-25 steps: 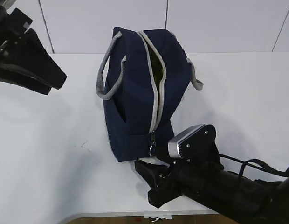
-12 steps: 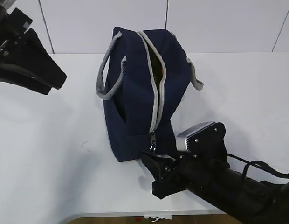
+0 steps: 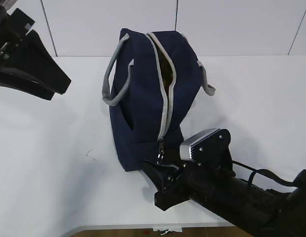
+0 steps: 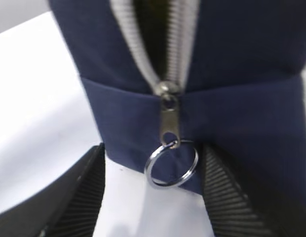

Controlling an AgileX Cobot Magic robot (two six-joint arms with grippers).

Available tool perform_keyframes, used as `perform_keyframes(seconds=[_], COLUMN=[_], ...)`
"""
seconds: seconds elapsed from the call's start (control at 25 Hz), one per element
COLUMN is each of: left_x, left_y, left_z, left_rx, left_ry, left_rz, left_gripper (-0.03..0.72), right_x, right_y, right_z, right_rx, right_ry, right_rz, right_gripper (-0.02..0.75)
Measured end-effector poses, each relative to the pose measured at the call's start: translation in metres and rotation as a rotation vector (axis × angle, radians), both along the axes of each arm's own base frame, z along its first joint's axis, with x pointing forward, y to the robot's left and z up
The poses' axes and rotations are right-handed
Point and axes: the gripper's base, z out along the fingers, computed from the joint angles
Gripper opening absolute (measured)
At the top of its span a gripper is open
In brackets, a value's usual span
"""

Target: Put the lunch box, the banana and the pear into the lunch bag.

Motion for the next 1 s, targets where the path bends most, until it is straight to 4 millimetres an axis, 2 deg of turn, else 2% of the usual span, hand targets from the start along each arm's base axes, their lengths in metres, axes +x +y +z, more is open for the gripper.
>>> perform_keyframes(seconds=[0.68, 1.0], left_x=[0.0000, -0.0001], left_y=[0.0000, -0.0010], left_z=[0.0000, 0.0008], left_rx=[0.000, -0.015], left_ry=[0.002, 0.005], left_rz=[0.002, 0.004], left_gripper=[0.307, 0.302], right_x=[-0.0030, -0.0028], right_y=[0.0038, 0.0036], right_z=[0.0007, 0.0007], right_rx=[-0.002, -0.001], right_ry=[-0.011, -0.011], right_rz=[0.058, 0.055], right_gripper=[0.469, 0.317])
